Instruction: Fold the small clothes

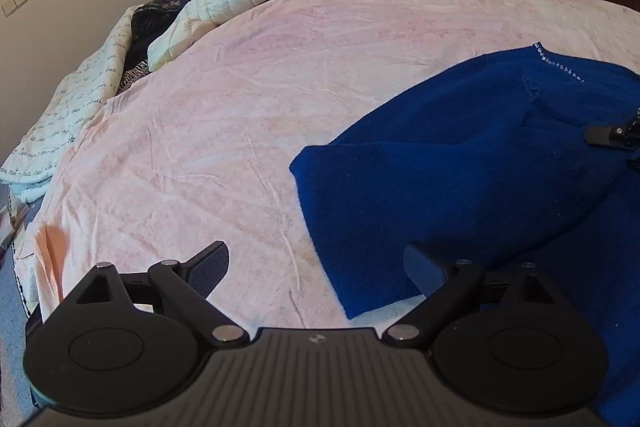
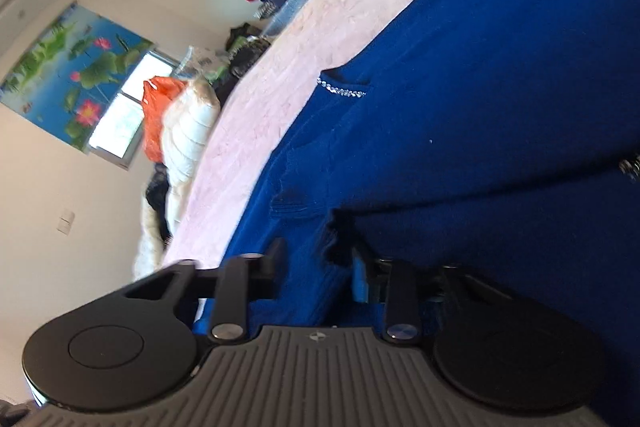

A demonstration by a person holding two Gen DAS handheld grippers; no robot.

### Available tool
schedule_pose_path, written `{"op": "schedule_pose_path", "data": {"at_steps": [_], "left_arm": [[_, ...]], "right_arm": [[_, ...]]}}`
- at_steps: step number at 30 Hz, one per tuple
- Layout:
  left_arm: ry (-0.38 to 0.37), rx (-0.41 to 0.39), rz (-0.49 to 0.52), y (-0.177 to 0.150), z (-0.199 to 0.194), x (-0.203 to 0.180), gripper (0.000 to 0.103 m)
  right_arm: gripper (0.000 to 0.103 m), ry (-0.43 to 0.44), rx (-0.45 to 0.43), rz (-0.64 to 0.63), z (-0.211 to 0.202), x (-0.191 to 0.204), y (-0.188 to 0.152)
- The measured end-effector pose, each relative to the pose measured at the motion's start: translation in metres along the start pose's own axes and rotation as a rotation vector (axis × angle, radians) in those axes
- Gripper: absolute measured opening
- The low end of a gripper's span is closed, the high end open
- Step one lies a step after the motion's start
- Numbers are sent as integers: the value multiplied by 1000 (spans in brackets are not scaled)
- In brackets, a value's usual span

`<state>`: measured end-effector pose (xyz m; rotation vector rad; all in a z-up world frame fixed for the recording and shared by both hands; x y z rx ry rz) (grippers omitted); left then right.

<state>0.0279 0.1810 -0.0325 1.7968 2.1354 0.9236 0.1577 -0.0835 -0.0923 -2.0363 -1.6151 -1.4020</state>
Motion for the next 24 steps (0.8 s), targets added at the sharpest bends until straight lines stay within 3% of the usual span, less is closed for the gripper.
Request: {"op": "schedule_pose_path", "data": {"at_steps": [4, 8, 10, 12, 14, 20, 24], "left_arm": [[11, -89, 44, 0, -11, -18, 95], [88, -193, 150, 4, -13, -56, 95], [132, -231, 178, 11, -6, -71, 95], [174, -222, 171, 24, 4, -78, 95], [170, -207, 135, 38, 11, -75, 95], [173, -146, 59, 66, 29, -66, 95], [124, -89, 45, 61, 36, -68, 95]], "right_arm": [[12, 15, 6, -116, -6, 39, 23], [12, 44, -10, -244, -16, 95, 55], [12, 50, -50, -307, -29, 119, 69], [12, 38, -112, -363, -46, 135, 84], [12, 5, -189, -401, -68, 141, 101], [12, -131, -368, -357, -120, 88, 148], [12, -221, -375, -208, -134, 13, 158]]}}
Point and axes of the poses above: each gripper's, at about its wrist camera, not at the fingertips, and z roughly the way its jaws point, x to its left, y to its top, the point moved 2 cm from there along z, roughly the way its jaws point, and after that the axes turned 7 degrees about x, right-handed, at the moved point
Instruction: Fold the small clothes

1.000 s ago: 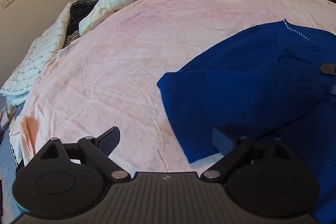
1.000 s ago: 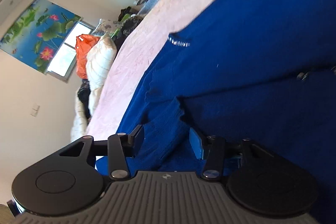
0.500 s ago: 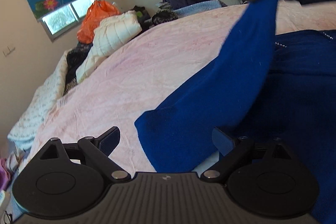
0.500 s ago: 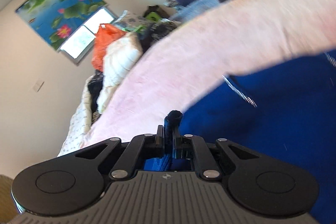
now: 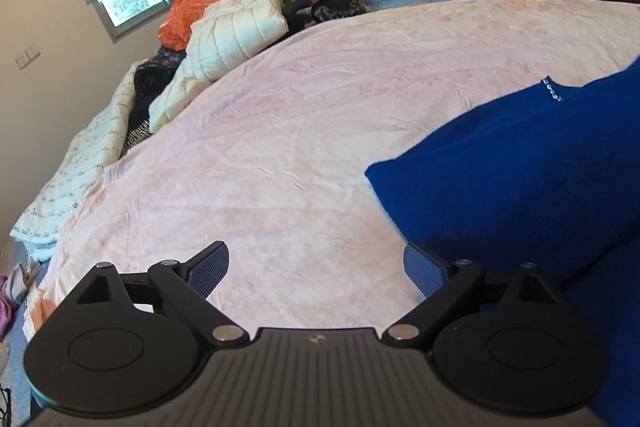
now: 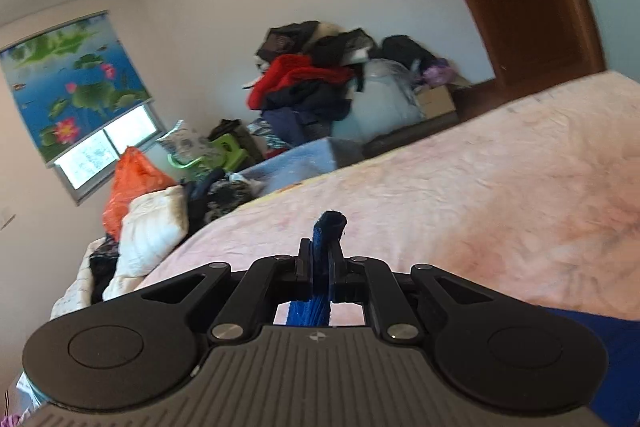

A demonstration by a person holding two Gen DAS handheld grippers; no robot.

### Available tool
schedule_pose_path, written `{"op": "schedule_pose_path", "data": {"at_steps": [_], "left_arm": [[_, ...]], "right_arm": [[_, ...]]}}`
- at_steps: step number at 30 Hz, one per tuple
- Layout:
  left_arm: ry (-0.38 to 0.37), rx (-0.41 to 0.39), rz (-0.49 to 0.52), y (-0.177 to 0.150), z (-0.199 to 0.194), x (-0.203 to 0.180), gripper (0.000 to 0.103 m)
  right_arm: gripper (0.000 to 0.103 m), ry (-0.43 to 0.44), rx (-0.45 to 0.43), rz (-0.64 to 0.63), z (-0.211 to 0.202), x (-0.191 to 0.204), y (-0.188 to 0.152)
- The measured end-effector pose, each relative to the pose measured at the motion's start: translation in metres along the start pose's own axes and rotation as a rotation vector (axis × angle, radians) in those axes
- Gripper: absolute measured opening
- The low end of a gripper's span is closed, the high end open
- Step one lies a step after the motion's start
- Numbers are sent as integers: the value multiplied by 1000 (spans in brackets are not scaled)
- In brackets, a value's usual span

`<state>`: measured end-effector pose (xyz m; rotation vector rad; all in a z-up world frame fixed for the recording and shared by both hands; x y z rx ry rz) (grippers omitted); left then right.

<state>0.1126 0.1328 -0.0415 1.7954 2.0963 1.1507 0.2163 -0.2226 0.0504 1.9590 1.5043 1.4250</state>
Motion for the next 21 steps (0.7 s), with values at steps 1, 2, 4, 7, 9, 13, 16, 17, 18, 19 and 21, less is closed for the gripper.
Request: {"op": "schedule_pose_path", "data": {"at_steps": [1, 2, 4, 7, 9, 13, 16, 17, 18, 19, 21], "left_arm": [[-3, 11, 6, -2, 0, -3, 95], [-6, 18, 13, -4, 1, -4, 95], [-13, 22, 24, -7, -1, -8, 95], [-21, 17, 33, -8, -6, -11, 95], [-24, 14, 36, -7, -10, -13, 95], [-45, 14, 48, -8, -14, -18, 95], [-60, 7, 69, -10, -18, -22, 95], [-71, 4, 74, -11, -20, -24, 95], [-80, 1, 78, -12, -22, -25, 95], [-87, 1, 83, -13, -23, -27, 95], [-96, 0, 92, -14, -25, -30, 95]], "right_arm": [[12, -25, 9, 31, 2, -18, -6], [12, -43, 11, 53, 1, -29, -12], [12, -57, -1, 100, -4, -53, -19], [12, -83, -32, 147, -17, -80, -28], [12, -112, -33, 172, -22, -99, -34], [12, -163, -10, 224, -17, -137, -46], [12, -181, 27, 250, -11, -154, -57], [13, -190, 44, 255, -9, -157, -60], [17, -213, 57, 259, -8, -159, -63], [23, -253, 54, 256, -10, -160, -66], [36, -351, -14, 215, -22, -153, -71]]}}
Point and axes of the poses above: each gripper's, at about its wrist camera, not at the fingertips, and z roughly the way its jaws point, x to its left, y to its top, the point moved 2 cm from there along z, roughly the way its jaws point, and after that the axes turned 7 degrees about x, right-handed, at the moved point
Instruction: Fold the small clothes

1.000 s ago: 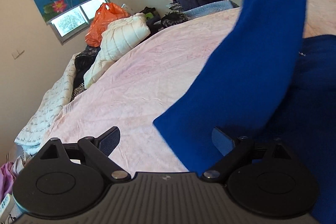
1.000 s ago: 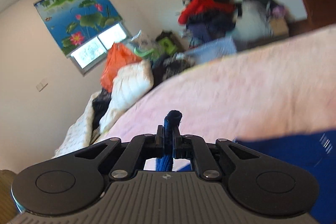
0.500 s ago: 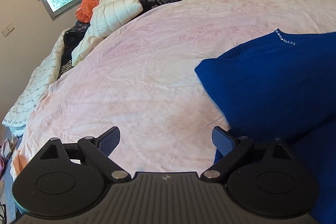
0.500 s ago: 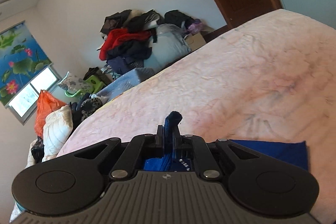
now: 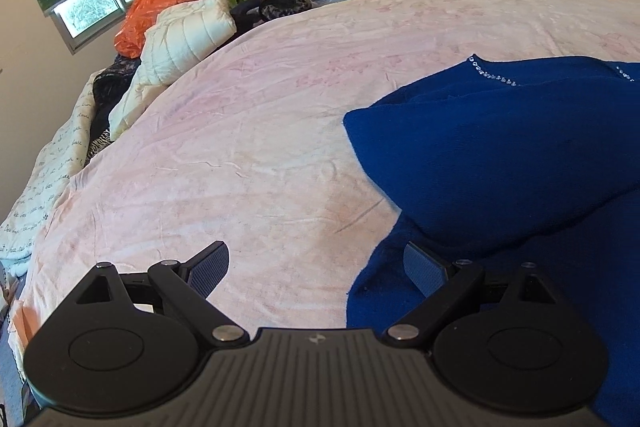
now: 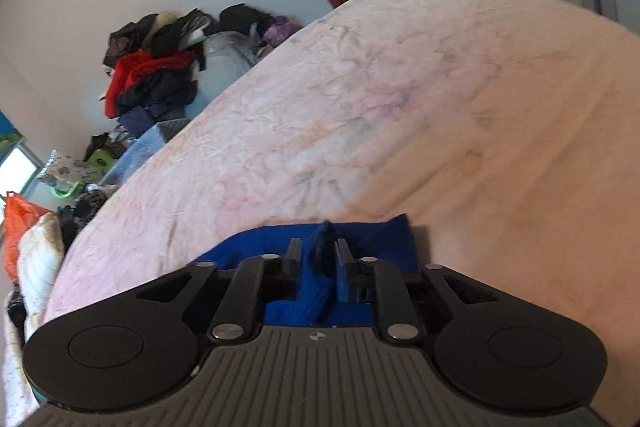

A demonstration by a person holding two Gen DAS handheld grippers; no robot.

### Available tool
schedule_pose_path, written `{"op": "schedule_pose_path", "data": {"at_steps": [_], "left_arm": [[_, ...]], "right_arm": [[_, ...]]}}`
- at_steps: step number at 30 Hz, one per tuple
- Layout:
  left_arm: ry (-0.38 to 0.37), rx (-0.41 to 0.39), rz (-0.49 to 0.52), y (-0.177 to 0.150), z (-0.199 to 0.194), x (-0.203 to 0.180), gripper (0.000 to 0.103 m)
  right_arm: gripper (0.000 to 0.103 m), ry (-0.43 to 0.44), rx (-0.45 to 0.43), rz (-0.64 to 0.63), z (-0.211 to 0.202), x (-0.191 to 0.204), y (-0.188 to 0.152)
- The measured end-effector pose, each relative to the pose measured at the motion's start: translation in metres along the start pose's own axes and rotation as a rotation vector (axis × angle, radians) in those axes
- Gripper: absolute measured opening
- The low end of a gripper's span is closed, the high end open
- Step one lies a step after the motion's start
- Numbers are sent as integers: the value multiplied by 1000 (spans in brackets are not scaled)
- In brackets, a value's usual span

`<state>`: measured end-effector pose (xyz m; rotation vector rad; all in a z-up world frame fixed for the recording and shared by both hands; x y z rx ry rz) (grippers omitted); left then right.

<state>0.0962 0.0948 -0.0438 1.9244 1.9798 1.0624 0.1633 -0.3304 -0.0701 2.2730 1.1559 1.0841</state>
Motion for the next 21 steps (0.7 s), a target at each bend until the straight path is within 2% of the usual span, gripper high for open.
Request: {"op": "schedule_pose_path", "data": {"at_steps": [2, 3, 6, 8, 9, 11, 12, 13, 15, 16, 17, 21], "left_arm": [[-4, 2, 3, -1, 0, -4, 95], [-6, 6, 4, -1, 1, -5, 95], [-8, 19, 12, -3, 5, -9, 95], [-5, 34, 17, -6, 8, -10, 95], [-8, 39, 18, -8, 8, -8, 95], [-21, 39, 17, -12, 6, -3, 95], [-33, 42, 12, -14, 5, 1, 95], [-57, 48, 1, -16, 4, 6, 95], [-147, 69, -26, -24, 1, 18, 95], [-194, 83, -35, -29, 1, 23, 95], [-241, 97, -42, -34, 1, 28, 95], [-427, 133, -65, -57, -4, 49, 95]], "right_arm": [[36, -26, -95, -99, -12, 13, -9], [37, -5, -97, -150, -14, 21, -15], [55, 110, 30, -251, 3, 39, -35], [58, 80, 117, -258, 19, 42, -43], [54, 64, 102, -261, 20, 41, -46], [56, 60, 73, -224, 9, 40, -47], [61, 82, 67, -200, 0, 40, -48], [64, 128, 65, -181, -10, 38, -51], [67, 243, 81, -155, -30, 30, -58], [72, 292, 97, -147, -41, 24, -63], [74, 316, 111, -150, -52, 18, -68], [80, 274, 153, -190, -90, -9, -83]]}}
Point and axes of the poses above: each gripper's, at about its wrist camera, not at the fingertips, and z roughly the way its jaws point, x to its left, y to its top, the point moved 2 cm from there along z, roughly the way its jaws point, and after that the axes turned 7 degrees about x, right-handed, at the moved point
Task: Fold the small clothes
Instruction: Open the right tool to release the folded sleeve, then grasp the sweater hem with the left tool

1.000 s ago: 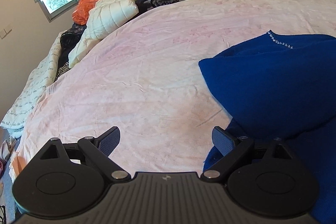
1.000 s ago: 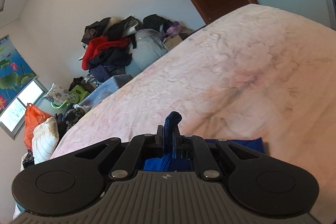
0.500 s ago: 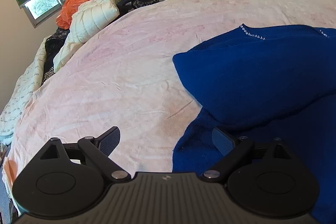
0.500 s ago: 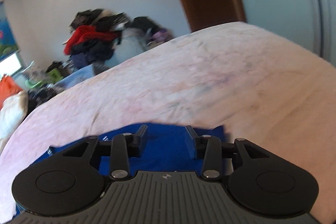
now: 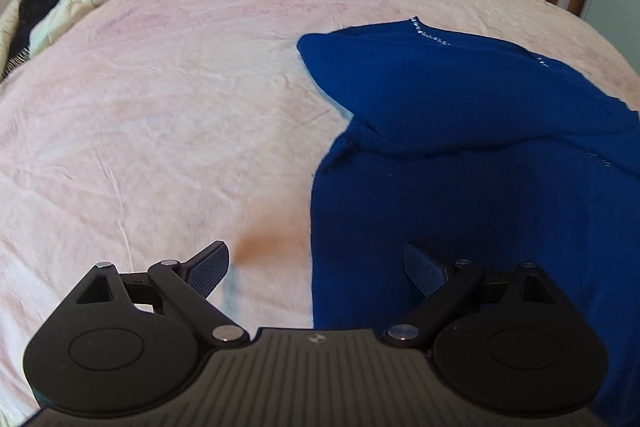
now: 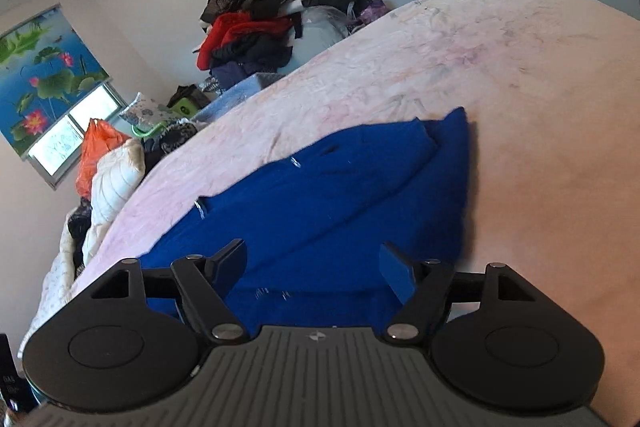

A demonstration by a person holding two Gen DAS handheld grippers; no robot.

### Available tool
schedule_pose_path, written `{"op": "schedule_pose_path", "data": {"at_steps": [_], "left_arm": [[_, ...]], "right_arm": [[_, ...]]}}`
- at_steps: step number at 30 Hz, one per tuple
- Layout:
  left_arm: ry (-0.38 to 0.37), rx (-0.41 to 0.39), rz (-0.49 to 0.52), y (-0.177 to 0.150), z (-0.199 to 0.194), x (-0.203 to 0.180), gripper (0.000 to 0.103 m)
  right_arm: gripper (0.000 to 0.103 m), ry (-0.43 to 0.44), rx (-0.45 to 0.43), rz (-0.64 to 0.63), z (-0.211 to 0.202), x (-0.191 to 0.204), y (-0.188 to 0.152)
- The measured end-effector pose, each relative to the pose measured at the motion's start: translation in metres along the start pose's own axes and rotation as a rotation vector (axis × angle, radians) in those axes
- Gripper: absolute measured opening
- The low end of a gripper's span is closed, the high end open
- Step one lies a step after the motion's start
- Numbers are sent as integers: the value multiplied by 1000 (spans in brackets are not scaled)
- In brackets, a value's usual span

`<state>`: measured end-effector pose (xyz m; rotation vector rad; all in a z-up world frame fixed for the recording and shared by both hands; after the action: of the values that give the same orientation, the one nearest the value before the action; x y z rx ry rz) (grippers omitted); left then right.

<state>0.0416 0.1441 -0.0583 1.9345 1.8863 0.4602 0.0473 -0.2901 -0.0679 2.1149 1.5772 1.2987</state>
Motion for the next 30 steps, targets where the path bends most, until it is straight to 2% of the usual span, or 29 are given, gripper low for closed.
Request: {"op": "schedule_pose_path", "data": {"at_steps": [4, 9, 15, 17, 18, 20, 21, 22, 23, 24, 25, 30], "left_arm": [[-151, 34, 13, -16, -7, 12, 95], [-239, 40, 41, -36, -12, 20, 95], [-408, 63, 32, -47, -19, 18, 94], [-422, 54, 34, -47, -19, 13, 94], [-415, 45, 36, -49, -20, 11, 90], [-388, 31, 38, -48, -21, 8, 72], [-370, 32, 38, -46, -20, 7, 53], [-354, 37, 34, -43, -19, 7, 38], [-349, 46, 24, -42, -17, 8, 30], [-353, 61, 10, -40, -15, 10, 12], [-362, 75, -9, -37, -11, 12, 9], [-344, 8, 26, -32, -22, 4, 7]], "right_arm": [[81, 17, 64, 6, -31, -21, -32], [81, 109, 144, 7, -58, -35, -73], [81, 202, 225, -71, -66, -15, -101], [79, 237, 233, -85, -61, -4, -105], [78, 253, 233, -89, -58, 0, -106], [73, 270, 222, -83, -52, 4, -106], [66, 273, 218, -75, -49, 5, -106], [53, 271, 220, -65, -46, 6, -105], [43, 261, 226, -53, -42, 5, -104], [25, 245, 229, -42, -40, 4, -104], [13, 226, 228, -37, -37, 3, -104], [12, 208, 188, -51, -41, 6, -98]]}}
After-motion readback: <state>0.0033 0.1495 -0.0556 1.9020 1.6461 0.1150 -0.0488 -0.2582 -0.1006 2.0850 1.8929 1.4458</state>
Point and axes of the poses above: each gripper's, at about its wrist camera, not at the fingertips, and z roughly the way its jaws point, x to its left, y to its top, the point moved 2 cm from there along z, roughly the way its jaws point, and after that the axes turned 7 degrees about x, right-handed, at the moved point
